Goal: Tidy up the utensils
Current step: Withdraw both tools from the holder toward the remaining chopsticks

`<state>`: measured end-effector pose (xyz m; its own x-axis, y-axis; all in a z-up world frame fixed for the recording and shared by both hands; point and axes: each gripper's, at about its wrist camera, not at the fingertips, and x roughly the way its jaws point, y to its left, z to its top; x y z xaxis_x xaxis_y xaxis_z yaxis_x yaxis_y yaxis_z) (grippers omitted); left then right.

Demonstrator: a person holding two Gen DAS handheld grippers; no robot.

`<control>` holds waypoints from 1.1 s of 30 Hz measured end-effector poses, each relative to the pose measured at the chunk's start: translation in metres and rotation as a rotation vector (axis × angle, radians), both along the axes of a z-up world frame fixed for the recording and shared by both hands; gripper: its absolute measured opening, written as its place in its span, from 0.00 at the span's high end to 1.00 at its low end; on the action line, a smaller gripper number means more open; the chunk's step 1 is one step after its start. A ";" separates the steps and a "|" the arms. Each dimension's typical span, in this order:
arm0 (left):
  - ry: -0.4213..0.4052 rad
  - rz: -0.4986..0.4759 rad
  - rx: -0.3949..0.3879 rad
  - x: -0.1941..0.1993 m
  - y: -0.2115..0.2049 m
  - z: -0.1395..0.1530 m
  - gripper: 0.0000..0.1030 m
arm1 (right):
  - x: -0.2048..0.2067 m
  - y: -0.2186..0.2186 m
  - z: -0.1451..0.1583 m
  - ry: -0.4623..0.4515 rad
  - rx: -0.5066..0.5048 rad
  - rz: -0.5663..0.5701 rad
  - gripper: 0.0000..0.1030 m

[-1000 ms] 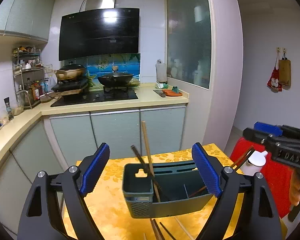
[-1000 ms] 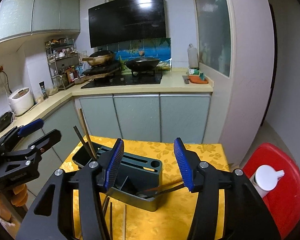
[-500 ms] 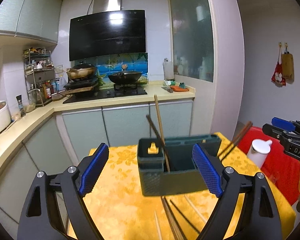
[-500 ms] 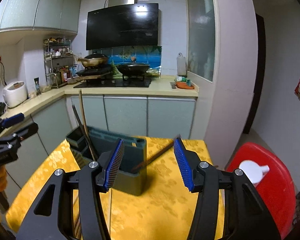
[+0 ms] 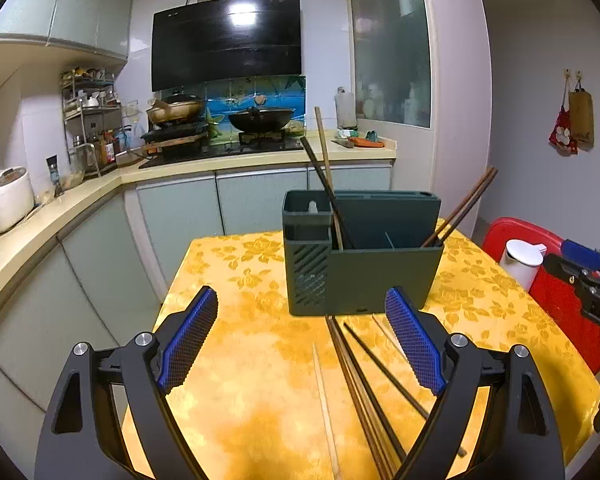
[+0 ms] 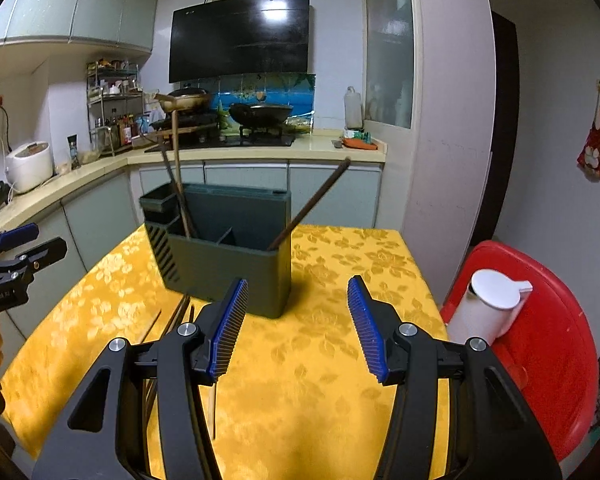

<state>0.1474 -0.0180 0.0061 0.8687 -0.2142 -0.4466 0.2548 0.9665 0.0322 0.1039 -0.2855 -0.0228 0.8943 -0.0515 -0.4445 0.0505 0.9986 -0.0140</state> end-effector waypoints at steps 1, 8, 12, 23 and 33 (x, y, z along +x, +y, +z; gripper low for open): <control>0.001 0.003 -0.005 -0.004 0.002 -0.002 0.20 | -0.004 0.001 -0.003 0.003 0.000 0.002 0.51; 0.034 0.030 -0.033 -0.023 0.016 -0.023 0.20 | -0.024 0.006 -0.024 0.026 0.011 0.000 0.51; 0.074 0.040 -0.031 -0.033 0.019 -0.045 0.20 | -0.031 0.009 -0.040 0.054 0.002 0.002 0.51; 0.157 0.013 -0.031 -0.058 0.013 -0.093 0.21 | -0.042 0.015 -0.070 0.104 0.015 0.013 0.51; 0.259 0.005 -0.028 -0.059 0.005 -0.130 0.51 | -0.039 0.023 -0.087 0.140 -0.022 0.037 0.51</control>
